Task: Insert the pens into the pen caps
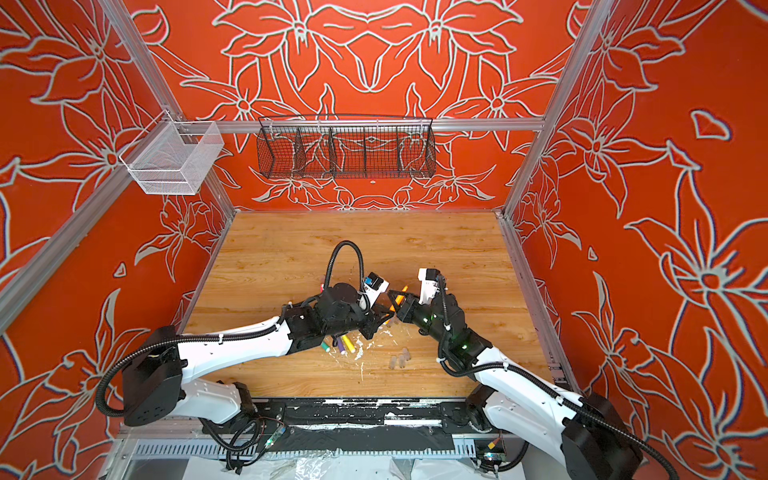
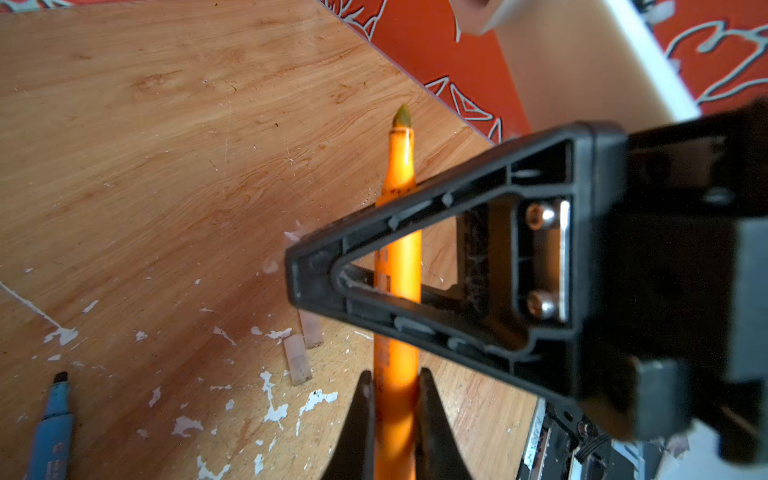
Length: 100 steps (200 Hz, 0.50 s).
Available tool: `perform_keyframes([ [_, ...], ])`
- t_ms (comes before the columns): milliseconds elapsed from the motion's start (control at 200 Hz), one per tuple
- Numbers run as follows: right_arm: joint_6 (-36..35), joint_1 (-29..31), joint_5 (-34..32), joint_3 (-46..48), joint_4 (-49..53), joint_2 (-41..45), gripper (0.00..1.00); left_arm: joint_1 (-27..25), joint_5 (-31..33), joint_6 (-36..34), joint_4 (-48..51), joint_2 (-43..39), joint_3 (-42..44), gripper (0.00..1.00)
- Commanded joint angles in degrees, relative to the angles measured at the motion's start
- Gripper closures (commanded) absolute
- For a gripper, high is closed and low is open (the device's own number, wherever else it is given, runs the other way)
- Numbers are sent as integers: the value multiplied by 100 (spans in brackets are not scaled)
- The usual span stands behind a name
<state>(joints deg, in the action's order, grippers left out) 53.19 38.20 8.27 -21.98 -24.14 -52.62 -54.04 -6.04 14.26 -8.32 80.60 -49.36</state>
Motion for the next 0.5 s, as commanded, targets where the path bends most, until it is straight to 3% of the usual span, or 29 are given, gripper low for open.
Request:
perform_keyframes([
  [0,138,225,-164,-184,-169,150,100,-28,42,-104,-293,-197,167,73],
  [155,218,460,-249,-192,-338,151,100,-28,43,-95,-377,-208,226,65],
  [365,238,836,-364,-271,-538,24,100,-28,101,-78,-566,-134,272,63],
  [495,228,935,-477,-288,-574,-38,100,-28,138,-71,-656,-122,313,78],
])
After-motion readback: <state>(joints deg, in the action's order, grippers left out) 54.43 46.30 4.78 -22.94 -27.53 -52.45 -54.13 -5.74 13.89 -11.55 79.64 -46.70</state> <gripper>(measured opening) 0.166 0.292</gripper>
